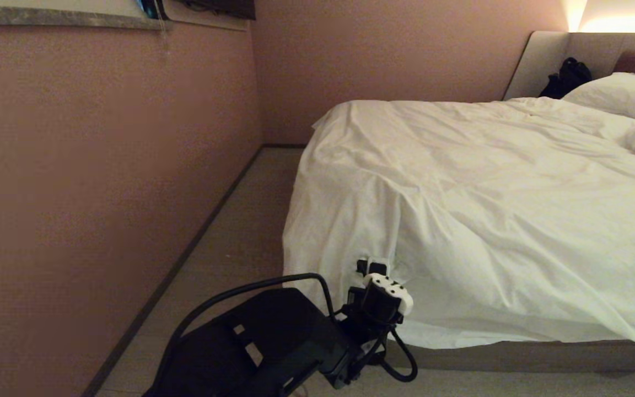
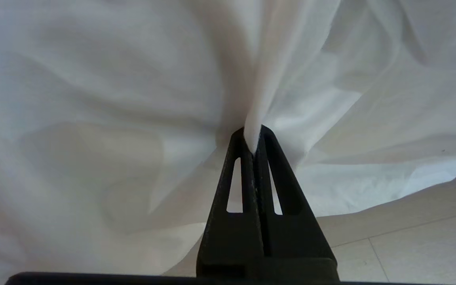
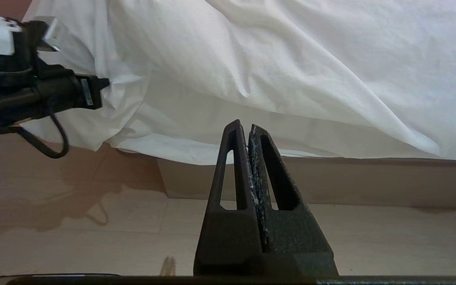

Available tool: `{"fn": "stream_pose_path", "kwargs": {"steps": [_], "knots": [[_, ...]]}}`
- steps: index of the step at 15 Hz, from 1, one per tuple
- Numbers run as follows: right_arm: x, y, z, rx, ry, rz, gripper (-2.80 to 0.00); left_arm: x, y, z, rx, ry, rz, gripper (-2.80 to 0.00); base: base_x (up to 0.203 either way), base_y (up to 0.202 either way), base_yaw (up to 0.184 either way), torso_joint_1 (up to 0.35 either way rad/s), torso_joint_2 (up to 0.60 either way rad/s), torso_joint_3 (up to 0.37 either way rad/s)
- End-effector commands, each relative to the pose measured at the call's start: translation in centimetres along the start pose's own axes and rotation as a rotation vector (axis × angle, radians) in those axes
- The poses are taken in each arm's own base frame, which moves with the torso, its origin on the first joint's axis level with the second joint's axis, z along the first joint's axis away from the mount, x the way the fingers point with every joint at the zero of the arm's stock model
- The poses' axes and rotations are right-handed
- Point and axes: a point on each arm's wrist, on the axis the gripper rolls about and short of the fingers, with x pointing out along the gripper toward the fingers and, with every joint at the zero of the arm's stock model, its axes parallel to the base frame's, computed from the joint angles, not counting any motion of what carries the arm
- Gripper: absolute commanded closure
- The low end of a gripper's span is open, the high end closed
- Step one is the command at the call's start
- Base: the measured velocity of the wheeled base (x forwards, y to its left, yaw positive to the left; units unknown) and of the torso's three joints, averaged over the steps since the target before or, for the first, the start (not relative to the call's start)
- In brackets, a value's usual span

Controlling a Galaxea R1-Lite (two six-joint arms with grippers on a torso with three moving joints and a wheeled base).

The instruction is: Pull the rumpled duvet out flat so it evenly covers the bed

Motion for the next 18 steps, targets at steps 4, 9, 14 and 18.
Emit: {"fn": "stream_pose_path", "kwargs": {"steps": [4,9,14,18], "knots": [[0.0,0.0,0.0,0.0,0.0,0.001,0.0,0.8,0.9,0.6,-0.004,0.004,0.059,0.0,0.0,0.0,0.0,0.0,0.0,0.0],[0.0,0.0,0.0,0.0,0.0,-0.001,0.0,-2.9,2.1,3.3,0.006,0.028,0.076,0.0,0.0,0.0,0.0,0.0,0.0,0.0],[0.0,0.0,0.0,0.0,0.0,0.001,0.0,-7.3,5.6,6.5,0.0,0.006,0.111,0.0,0.0,0.0,0.0,0.0,0.0,0.0],[0.0,0.0,0.0,0.0,0.0,0.001,0.0,-7.6,9.1,8.8,-0.029,-0.024,0.178,0.0,0.0,0.0,0.0,0.0,0.0,0.0]]}}
